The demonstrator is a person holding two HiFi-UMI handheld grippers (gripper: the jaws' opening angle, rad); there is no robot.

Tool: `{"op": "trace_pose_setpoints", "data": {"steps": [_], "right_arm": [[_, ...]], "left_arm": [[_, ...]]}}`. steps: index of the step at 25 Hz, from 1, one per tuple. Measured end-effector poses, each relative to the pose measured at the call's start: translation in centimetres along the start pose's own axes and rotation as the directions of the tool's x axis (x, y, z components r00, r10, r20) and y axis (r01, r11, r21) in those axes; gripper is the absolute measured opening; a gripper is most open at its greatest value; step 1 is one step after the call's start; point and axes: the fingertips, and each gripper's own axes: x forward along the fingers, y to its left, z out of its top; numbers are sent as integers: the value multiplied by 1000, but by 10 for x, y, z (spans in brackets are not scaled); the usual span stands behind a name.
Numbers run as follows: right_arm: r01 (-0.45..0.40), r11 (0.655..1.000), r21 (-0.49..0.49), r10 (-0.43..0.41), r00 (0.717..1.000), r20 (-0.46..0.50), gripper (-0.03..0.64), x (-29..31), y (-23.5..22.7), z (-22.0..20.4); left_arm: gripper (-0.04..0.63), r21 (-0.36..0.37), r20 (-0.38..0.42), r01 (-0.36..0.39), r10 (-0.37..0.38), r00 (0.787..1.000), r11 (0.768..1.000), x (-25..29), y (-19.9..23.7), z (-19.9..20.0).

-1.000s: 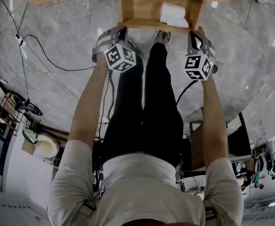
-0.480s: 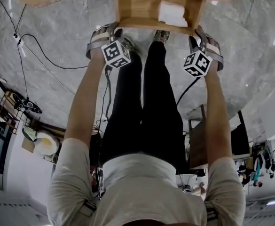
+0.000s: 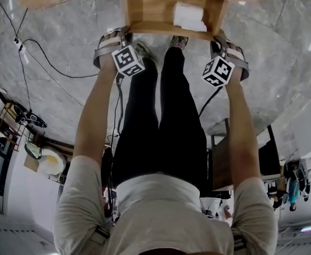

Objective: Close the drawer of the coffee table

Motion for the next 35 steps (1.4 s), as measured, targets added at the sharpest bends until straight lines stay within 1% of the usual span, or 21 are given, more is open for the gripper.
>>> {"op": "trace_pose_setpoints", "data": {"steps": [2,6,9,13,17,20,27,31,35], "right_arm": [[-11,1000,-4,11,1000,6,86,-4,1,1],[-18,1000,2,18,999,26,86,-11,-4,2],[-27,1000,10,27,999,19,86,-13,-2,-1],[-16,999,32,15,1000,22,87,-19,-8,2],[-20,999,48,19,1000,18,89,-23,-4,7],[-16,998,55,15,999,28,89,-24,-9,12],[2,998,69,-3,1000,23,89,-22,-25,17],[4,998,69,-5,1000,13,89,-23,-34,13],[-3,998,68,2,1000,16,89,-23,-40,17]], "left_arm": [[114,-9,9,20,-20,1000,1000,-4,-1,0],[115,-24,23,-7,7,1000,1000,-16,7,4],[115,-23,29,7,-6,1000,1000,-18,5,5],[115,-20,46,-3,4,999,1000,-21,12,4],[115,-22,47,5,-4,999,1000,-26,13,-1],[118,-33,50,-2,4,999,999,-27,24,-2],[118,-41,50,8,-6,999,999,-26,43,3],[118,-46,55,22,-19,998,999,-26,44,8],[118,-49,48,15,-13,999,999,-26,53,8]]}}
